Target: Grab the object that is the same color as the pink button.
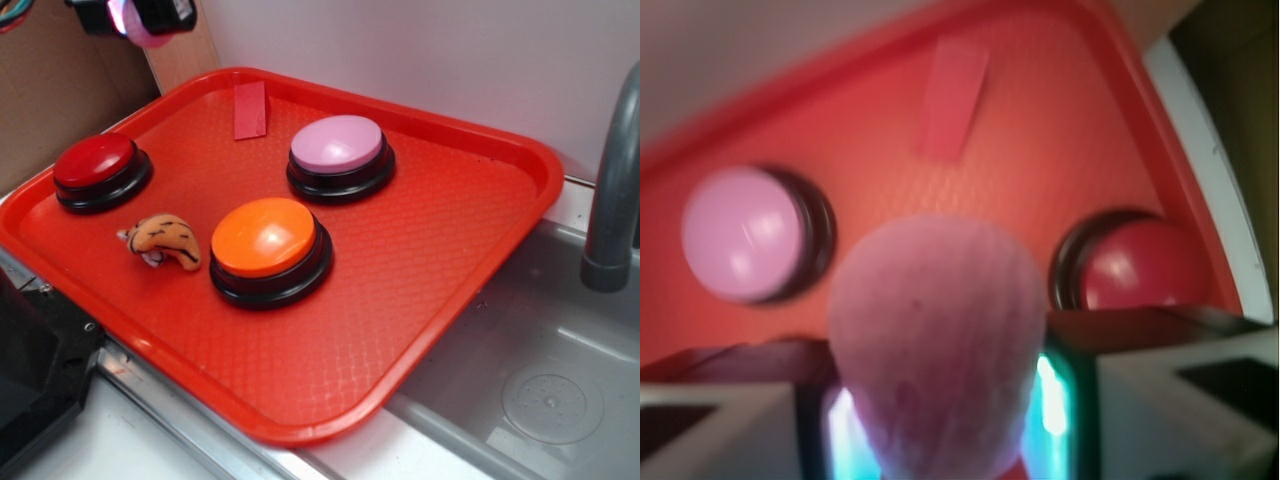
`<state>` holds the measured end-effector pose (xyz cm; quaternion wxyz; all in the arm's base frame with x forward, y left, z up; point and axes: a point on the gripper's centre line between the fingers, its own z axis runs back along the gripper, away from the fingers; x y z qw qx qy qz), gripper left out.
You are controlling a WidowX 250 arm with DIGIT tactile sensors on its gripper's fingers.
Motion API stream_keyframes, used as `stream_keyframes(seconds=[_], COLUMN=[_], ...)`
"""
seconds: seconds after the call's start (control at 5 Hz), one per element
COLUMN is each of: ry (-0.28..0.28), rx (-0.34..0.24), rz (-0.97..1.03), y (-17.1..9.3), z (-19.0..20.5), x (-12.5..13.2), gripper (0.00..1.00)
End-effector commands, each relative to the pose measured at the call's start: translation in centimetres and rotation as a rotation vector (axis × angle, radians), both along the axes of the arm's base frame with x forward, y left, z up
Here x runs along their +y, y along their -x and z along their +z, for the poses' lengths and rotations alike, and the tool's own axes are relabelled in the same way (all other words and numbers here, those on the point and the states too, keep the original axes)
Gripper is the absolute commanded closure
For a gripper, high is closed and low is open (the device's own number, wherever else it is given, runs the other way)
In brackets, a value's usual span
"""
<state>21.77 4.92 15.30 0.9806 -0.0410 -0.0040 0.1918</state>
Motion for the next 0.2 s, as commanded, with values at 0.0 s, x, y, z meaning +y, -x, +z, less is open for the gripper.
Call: stream_keyframes(seconds=[0.0], ry=[-0.057], rx=[0.008], rz=[0.017], y=[-1.36], z=[1.02], x=[2.0], gripper=[1.0])
